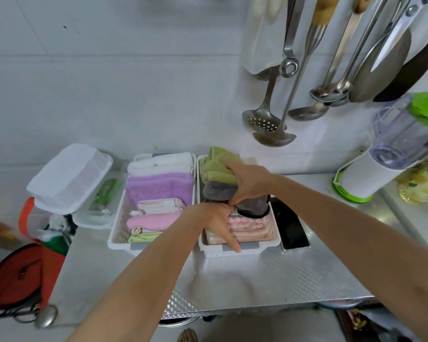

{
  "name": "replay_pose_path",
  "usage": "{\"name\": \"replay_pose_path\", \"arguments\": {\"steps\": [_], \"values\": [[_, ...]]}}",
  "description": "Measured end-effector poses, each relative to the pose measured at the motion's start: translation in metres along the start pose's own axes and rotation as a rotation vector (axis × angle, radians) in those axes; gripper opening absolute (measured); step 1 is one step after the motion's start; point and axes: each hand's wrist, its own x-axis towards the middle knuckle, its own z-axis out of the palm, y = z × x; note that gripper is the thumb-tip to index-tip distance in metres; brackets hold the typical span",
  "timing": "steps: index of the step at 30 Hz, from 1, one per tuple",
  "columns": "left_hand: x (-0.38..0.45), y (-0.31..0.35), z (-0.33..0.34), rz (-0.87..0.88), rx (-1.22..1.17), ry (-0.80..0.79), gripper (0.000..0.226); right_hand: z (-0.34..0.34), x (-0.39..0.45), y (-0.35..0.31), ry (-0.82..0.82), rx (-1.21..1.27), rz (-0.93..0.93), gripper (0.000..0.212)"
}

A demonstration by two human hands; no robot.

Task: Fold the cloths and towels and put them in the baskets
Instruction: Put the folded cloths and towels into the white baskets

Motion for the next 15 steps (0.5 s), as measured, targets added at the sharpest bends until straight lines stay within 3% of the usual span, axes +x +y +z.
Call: {"name": "replay_pose_path", "arguments": {"steps": [1,3,5,6,8,9,10,12,15], "values": [[-0.007,0.002,-0.002,0.014,0.024,-0.001,0.118,-0.004,0.0,0.001,-0.037,0.011,0.027,0.078],[-0.026,-0.001,-0.017,0.082,0.003,-0.014,0.079,-0.005,0.002,0.001,-0.052,-0.024,0.05,0.077],[-0.048,-0.012,-0.044,0.182,-0.292,0.026,0.025,-0.002,0.003,0.0,-0.035,-0.055,0.039,0.076],[-0.057,-0.02,-0.058,0.213,-0.497,0.136,0.01,0.0,0.002,0.0,-0.032,-0.06,0.026,0.075],[-0.057,-0.036,-0.083,0.168,-0.744,0.527,0.02,0.0,0.0,0.002,-0.037,-0.055,0.005,0.075],[-0.047,-0.045,-0.092,0.114,-0.655,0.693,0.021,0.001,0.0,0.003,-0.036,-0.059,-0.01,0.074],[-0.035,-0.048,-0.098,0.079,-0.504,0.754,0.022,0.002,0.0,0.004,-0.033,-0.064,-0.025,0.073],[-0.01,-0.046,-0.101,0.068,-0.239,0.625,0.033,0.006,0.001,0.005,-0.032,-0.062,-0.037,0.07],[0.018,-0.038,-0.096,0.128,-0.117,0.382,0.038,0.01,0.003,0.007,-0.058,-0.044,-0.015,0.059]]}}
